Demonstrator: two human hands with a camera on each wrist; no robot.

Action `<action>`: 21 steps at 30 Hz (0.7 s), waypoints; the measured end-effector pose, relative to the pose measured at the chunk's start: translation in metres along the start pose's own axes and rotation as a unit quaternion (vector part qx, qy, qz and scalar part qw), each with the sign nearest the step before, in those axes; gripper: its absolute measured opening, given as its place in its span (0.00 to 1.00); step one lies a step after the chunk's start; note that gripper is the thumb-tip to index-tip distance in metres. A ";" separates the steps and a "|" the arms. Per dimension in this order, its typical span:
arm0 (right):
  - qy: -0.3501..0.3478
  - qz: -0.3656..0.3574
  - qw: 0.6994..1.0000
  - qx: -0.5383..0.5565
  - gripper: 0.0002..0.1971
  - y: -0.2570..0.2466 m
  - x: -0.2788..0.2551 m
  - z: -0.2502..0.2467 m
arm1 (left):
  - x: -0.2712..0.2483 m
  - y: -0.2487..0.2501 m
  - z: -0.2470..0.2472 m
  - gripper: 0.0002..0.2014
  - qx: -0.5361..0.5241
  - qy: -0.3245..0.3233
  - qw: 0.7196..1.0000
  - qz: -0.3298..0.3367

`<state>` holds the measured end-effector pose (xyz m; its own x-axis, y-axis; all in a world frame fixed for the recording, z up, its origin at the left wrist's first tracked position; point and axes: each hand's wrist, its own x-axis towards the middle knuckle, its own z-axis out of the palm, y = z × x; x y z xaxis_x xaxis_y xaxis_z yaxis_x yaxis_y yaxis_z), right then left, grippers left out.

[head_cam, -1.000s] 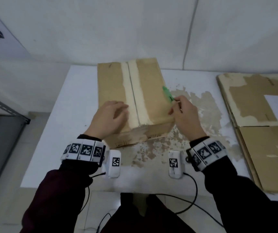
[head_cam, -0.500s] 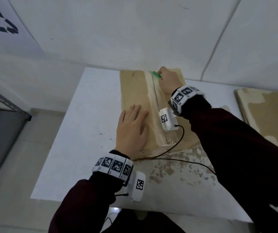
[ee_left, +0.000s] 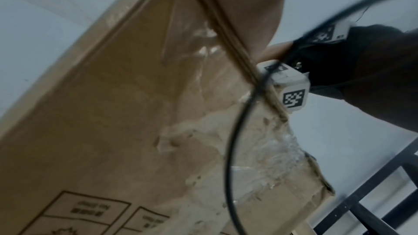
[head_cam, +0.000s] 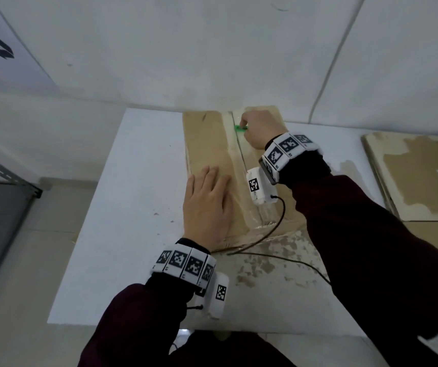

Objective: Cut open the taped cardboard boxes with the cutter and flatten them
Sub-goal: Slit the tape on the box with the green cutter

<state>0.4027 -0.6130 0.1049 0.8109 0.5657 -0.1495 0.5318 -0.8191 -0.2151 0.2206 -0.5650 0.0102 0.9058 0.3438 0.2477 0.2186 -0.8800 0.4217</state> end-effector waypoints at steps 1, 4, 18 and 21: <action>-0.008 0.001 1.000 0.002 0.16 0.001 -0.006 0.001 | 0.000 0.000 0.000 0.18 0.001 0.002 1.000 0.000; -0.014 -0.005 1.000 0.007 0.16 0.005 -0.026 0.004 | 0.000 0.000 0.000 0.19 0.005 0.006 1.000 0.002; -0.090 0.015 0.991 0.098 0.15 0.025 -0.131 0.007 | 0.001 0.001 0.000 0.19 0.007 -0.005 1.000 -0.004; -0.101 0.008 0.989 0.104 0.15 0.026 -0.153 0.005 | 0.001 0.002 0.000 0.17 0.003 -0.002 1.000 -0.006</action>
<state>0.2911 -0.7204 0.1178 0.7426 0.5768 -0.3403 0.4396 -0.8032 -0.4021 0.2215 -0.5663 0.0111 0.9045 0.3531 0.2390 0.2316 -0.8775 0.4199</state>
